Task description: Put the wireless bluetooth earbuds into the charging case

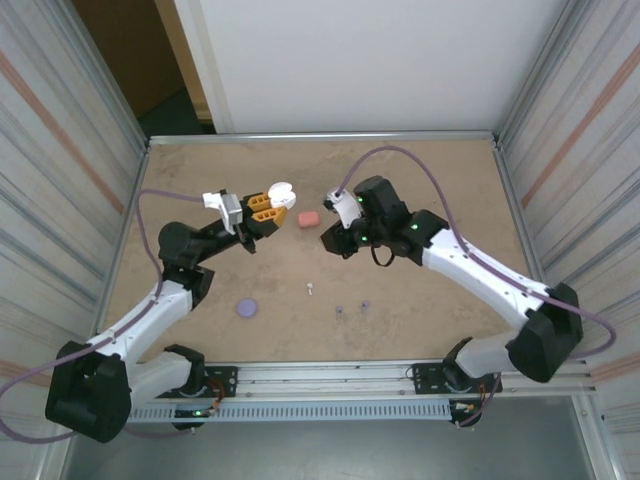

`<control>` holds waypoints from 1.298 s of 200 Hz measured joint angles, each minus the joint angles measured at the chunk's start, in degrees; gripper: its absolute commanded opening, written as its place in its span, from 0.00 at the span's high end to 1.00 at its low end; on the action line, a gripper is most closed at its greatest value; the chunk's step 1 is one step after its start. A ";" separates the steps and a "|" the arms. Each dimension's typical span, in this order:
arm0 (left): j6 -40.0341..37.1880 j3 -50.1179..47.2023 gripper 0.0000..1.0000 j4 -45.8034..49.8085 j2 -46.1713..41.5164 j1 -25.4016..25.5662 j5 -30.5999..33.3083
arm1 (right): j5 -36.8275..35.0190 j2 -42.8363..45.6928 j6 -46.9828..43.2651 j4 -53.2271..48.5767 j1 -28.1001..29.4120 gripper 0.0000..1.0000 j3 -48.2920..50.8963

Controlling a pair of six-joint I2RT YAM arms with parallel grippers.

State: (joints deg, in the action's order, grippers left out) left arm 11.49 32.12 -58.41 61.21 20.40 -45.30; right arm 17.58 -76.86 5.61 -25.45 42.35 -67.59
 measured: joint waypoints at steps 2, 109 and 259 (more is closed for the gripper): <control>-0.09 0.00 1.00 -0.02 0.00 0.00 0.00 | 0.02 0.44 -0.02 0.11 0.00 0.82 0.04; -2.69 0.00 1.00 -0.85 4.07 2.38 0.09 | -0.22 11.69 -1.31 5.70 3.63 0.82 -2.27; -2.93 1.40 1.00 -1.53 5.70 3.74 -1.33 | -2.75 4.79 -6.32 18.43 7.48 0.82 -7.78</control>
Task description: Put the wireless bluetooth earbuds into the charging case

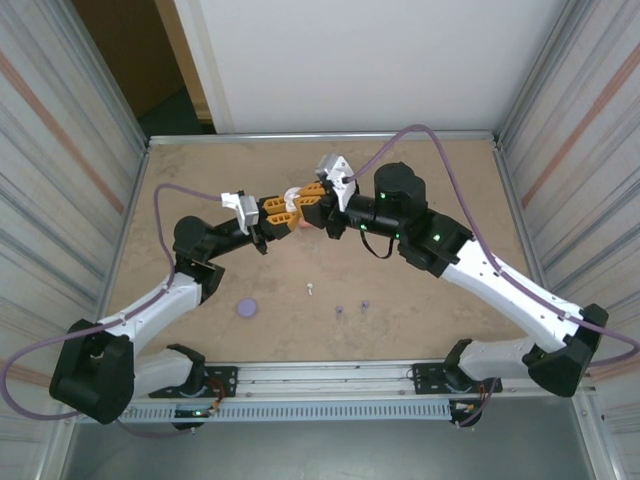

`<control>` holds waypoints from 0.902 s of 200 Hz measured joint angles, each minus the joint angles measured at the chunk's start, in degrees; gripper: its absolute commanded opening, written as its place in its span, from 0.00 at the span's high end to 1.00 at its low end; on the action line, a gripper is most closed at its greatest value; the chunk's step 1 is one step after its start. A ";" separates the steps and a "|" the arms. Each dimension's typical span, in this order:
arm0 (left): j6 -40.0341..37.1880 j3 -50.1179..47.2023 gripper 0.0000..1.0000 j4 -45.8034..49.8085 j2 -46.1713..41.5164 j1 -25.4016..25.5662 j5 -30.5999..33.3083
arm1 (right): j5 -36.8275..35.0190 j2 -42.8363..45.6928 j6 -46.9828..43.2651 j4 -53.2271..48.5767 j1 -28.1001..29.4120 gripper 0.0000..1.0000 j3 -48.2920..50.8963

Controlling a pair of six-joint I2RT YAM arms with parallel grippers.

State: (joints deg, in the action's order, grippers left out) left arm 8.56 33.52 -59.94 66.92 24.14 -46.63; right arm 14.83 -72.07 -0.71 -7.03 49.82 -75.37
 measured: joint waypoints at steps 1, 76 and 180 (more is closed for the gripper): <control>0.00 0.00 1.00 0.00 0.00 0.00 -0.04 | -0.02 -0.02 0.00 0.02 0.00 0.82 -0.02; -0.26 0.00 1.00 0.02 0.00 0.00 -0.31 | -1.99 -3.10 -1.01 0.57 0.09 0.82 -1.57; -0.85 0.02 1.00 0.09 0.00 0.00 -0.31 | -4.42 -3.37 -1.51 0.35 0.09 0.82 -1.57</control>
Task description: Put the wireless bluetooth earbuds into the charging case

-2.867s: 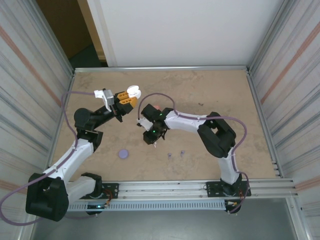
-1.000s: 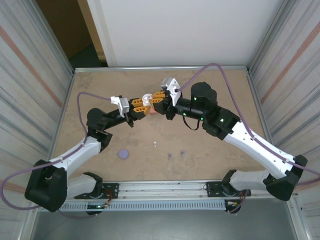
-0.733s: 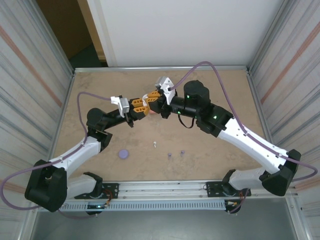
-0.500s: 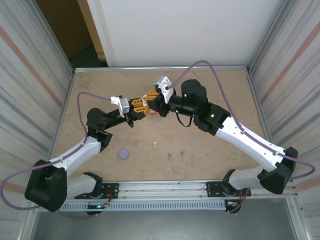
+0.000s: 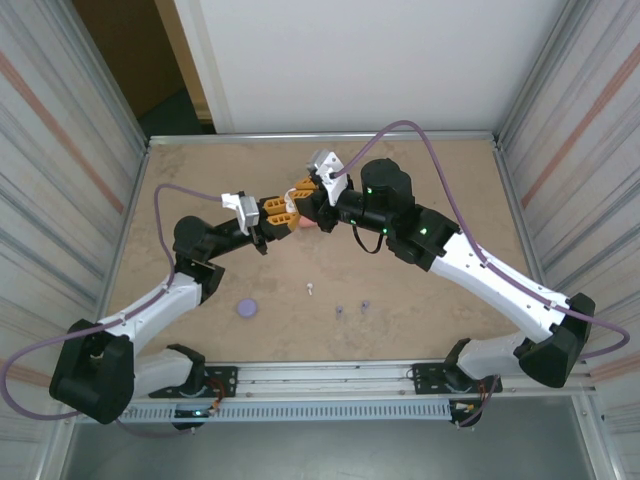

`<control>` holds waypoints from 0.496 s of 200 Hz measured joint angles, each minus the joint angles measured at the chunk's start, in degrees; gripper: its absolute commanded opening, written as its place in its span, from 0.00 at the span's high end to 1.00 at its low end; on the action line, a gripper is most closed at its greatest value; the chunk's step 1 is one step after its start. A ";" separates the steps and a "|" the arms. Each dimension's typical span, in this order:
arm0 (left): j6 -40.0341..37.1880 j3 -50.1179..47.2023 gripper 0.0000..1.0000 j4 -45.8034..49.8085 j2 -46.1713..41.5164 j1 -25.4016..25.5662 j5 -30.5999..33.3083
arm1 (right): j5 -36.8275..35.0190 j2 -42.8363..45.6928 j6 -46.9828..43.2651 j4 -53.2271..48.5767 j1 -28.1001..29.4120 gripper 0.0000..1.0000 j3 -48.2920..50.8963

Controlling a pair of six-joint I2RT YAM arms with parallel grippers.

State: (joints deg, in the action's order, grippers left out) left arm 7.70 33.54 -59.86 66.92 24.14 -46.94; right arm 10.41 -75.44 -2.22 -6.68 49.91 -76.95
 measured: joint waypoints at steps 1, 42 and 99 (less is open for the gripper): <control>-0.02 -0.02 1.00 -0.02 0.00 0.00 0.00 | 0.00 0.00 0.00 0.00 0.00 0.82 0.00; -0.02 0.00 1.00 0.02 -0.07 0.00 0.02 | 0.04 -0.35 0.00 -0.11 0.02 0.82 0.00; -0.04 0.00 1.00 0.48 -0.07 0.00 0.02 | 0.07 -0.35 0.00 -0.68 0.02 0.82 0.17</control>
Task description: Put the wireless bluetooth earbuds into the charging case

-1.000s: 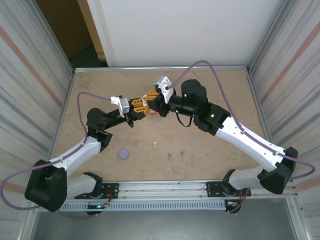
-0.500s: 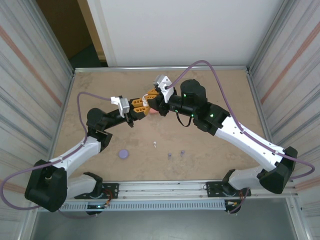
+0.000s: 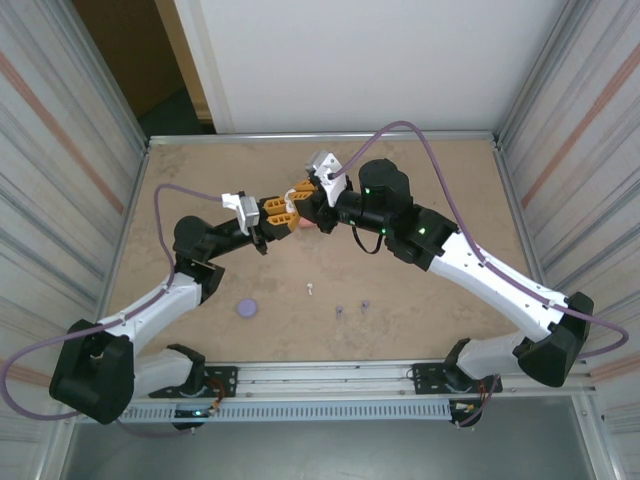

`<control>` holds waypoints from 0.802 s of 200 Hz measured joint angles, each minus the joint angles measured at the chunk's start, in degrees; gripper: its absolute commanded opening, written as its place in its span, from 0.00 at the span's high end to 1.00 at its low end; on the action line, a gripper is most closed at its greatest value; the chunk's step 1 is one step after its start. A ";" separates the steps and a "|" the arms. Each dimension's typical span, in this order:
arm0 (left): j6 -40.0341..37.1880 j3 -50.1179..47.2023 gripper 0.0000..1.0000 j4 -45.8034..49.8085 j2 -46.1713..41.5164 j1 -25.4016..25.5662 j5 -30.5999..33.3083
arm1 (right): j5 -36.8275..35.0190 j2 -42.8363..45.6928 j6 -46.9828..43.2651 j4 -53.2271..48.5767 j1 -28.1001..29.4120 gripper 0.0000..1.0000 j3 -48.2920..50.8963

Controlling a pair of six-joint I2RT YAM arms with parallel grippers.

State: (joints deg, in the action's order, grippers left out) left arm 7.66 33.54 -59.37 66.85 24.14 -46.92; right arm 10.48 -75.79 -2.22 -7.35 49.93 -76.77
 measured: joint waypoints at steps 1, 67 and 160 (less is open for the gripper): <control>0.00 0.00 1.00 0.04 0.00 0.00 0.00 | 0.00 0.00 0.02 0.00 0.00 0.82 0.02; 0.00 0.00 1.00 1.01 0.00 0.00 0.04 | 1.11 0.00 0.02 -0.44 0.00 0.82 0.92; 0.00 0.00 1.00 1.01 -0.04 0.04 0.13 | 1.36 0.00 0.04 -0.85 0.00 0.65 1.16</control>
State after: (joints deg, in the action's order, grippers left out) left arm 7.66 33.54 -58.37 66.81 24.18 -46.78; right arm 11.84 -75.79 -2.17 -8.21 49.93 -75.61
